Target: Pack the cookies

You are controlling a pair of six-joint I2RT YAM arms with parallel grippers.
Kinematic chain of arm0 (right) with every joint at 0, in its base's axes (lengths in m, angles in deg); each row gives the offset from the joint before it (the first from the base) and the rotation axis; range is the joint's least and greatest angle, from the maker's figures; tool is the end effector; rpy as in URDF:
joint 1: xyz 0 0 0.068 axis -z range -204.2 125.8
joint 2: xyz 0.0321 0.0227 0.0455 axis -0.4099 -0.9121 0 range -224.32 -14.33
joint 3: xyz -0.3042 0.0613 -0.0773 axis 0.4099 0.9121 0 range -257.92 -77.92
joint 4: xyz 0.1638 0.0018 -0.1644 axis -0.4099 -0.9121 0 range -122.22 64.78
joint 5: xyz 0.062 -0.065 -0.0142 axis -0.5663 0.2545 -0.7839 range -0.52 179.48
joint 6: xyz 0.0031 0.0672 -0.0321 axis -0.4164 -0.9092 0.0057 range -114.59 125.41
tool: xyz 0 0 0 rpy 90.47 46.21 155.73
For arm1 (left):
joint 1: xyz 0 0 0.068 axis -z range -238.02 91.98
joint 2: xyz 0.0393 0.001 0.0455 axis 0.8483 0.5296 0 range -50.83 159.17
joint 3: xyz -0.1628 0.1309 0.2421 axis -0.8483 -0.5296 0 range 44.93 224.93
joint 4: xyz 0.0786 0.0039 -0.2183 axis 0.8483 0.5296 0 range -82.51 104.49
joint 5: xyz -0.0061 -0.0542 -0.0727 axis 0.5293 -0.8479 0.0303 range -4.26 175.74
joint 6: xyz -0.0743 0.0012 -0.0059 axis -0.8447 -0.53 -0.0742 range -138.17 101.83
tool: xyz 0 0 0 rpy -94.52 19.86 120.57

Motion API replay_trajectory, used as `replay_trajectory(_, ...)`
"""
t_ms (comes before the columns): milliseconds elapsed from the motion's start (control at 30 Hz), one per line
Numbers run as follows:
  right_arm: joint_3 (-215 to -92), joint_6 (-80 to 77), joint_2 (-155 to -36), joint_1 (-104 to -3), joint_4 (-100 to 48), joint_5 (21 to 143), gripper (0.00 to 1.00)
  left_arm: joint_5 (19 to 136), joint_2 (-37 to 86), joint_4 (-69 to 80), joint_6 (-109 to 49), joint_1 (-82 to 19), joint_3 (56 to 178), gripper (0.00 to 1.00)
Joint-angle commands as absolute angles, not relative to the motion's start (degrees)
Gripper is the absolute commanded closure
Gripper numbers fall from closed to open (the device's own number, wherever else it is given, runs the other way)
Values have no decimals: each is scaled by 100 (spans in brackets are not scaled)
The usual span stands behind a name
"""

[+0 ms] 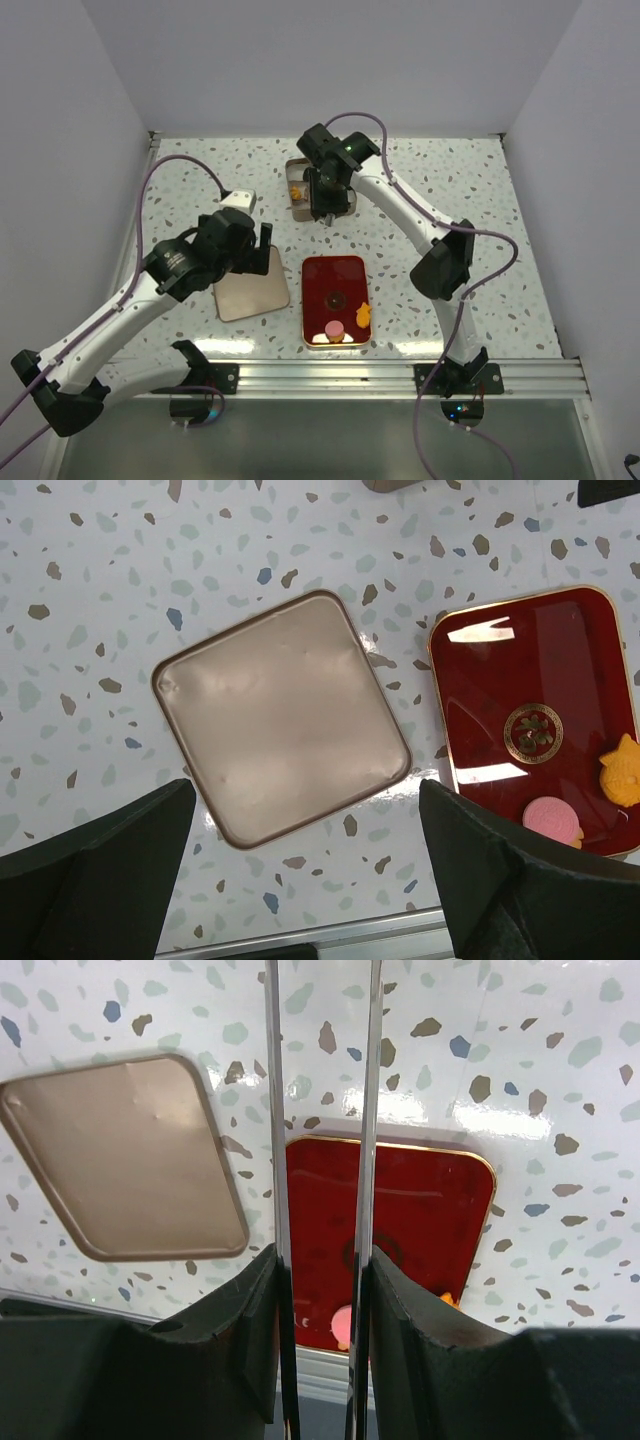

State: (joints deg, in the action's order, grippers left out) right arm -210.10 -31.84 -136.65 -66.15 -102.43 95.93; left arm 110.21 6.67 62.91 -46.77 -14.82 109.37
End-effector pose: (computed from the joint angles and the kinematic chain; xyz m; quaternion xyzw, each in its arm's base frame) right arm 0.3314 0.2885 0.3474 -0.0291 0.9786 0.0824 0.1862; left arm 0.1223 -0.0794 0.3642 0.0417 0.9159 -0.0427 0.3969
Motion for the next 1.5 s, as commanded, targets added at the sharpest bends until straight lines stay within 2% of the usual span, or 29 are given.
replay_trajectory(0, -21108, -2930, -13754, -6630, -10406, 9414, 73, 11194, 718, 6260, -4823, -1469, 11207, 0)
replay_trajectory(400, -21099, -2904, -14053, -6594, -10054, 9264, 72, 11176, 788, 6304, -4911, -1461, 11260, 0)
replay_trajectory(767, -21204, -2869, -14133, -6586, -10027, 9176, 60, 11158, 718, 6339, -4973, -1469, 11251, 0)
replay_trajectory(900, -21160, -2869, -14001, -6586, -10036, 9229, 51, 11132, 683, 6330, -4981, -1469, 11208, 0)
replay_trajectory(1000, -21134, -2869, -13913, -6586, -10062, 9264, 48, 11114, 657, 6330, -4990, -1469, 11190, 0)
replay_trajectory(1467, -20862, -3053, -12974, -6594, -10431, 9580, 48, 11115, 358, 6383, -4938, -1469, 11085, 0)
